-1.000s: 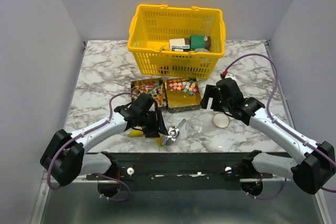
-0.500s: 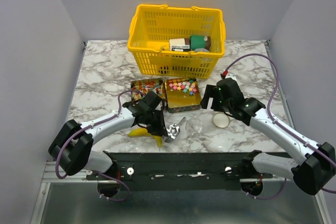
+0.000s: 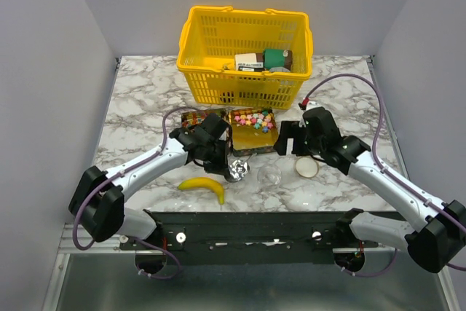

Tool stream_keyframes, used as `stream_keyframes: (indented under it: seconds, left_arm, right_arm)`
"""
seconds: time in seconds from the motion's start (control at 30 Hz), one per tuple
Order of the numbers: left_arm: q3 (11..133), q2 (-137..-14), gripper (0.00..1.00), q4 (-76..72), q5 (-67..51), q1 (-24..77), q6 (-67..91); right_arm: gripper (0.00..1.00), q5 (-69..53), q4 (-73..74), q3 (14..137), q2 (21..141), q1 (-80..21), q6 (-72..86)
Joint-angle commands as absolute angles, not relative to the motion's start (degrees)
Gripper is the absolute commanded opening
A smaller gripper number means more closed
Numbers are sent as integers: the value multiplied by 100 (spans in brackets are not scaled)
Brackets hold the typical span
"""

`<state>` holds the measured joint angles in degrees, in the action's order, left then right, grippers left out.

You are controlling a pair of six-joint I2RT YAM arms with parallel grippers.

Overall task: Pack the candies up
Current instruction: Pick up the spatula from the center of the board, then adjust the spatula.

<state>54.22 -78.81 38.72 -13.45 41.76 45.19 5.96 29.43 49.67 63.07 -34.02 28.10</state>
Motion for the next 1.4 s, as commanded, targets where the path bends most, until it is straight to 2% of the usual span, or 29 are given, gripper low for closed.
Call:
stream_keyframes:
  seconds: [0.0,0.13,0.27,0.43,0.57,0.73,0.93,1.1,1.13,1.37]
  left_arm:
    - [6142,-7577,0,4833,-1081,4192,3553]
    - [6556,-7427,0,5299,-1169,4175,3103]
    - [6872,-7295,0,5353,-1703,4113,2682]
    - [7110,-7225,0,5178,-3065,4104,2259]
    - [7215,-7181,0,4966,-4024,4104,1900]
    - [7523,-7216,0,4983,-5026,4104,1389]
    - [7752,-7435,0,5203,-5669,4096,679]
    - [7927,-7751,0,5695,-5792,4052,142]
    - [7945,-7795,0,5730,-5835,4034,71]
    - [8016,-7937,0,5924,-5950,3911,-229]
  right_arm:
    - [94,-597,2532,5247,6057,-3375,1917]
    - [90,-1343,1654,4887,5513,-3393,1372]
    - [90,-2449,1415,5009,5396,-3401,425]
    - [93,-3321,1880,5518,5458,-3401,-360]
    - [93,-4461,2363,6036,5511,-3401,-614]
    - [93,-5246,3725,6626,5853,-3410,-1045]
    - [88,-5370,4658,6715,5924,-3559,-1134]
    - [76,-5080,4877,6583,5783,-3612,-1072]
    - [71,-5080,4921,6592,5783,-3612,-1090]
    - [60,-4896,5370,6653,5880,-3612,-1292]
